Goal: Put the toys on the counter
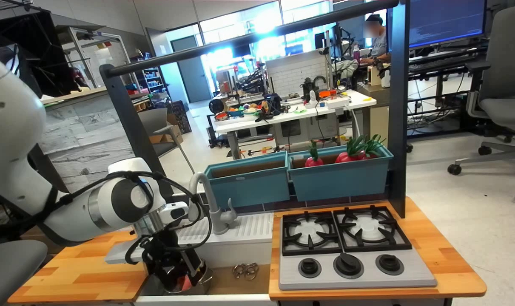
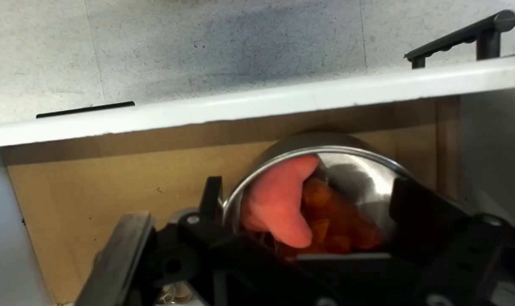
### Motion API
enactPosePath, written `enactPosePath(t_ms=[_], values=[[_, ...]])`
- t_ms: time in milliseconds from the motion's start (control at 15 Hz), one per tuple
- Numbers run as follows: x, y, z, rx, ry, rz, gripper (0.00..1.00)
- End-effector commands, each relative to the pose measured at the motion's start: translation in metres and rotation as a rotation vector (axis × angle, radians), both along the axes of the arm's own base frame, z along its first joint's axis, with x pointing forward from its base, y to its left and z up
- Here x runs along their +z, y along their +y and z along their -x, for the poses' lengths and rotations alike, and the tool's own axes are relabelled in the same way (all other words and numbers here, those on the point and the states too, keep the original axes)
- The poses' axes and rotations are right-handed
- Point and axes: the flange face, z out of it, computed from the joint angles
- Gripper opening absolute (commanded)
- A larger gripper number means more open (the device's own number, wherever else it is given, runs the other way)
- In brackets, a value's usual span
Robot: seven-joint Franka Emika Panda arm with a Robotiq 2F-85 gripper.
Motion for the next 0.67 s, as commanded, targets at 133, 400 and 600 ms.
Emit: enactPosePath(t_ms=[133, 400, 600], values=[[-0.043, 0.025, -0.035, 0.033, -0.058, 0.111, 1.00], [-0.048, 0.027, -0.039, 0.050, -0.024, 0.133, 0.58], [-0.047, 0.032, -0.034, 0.070, -0.012, 0.136, 0.36]])
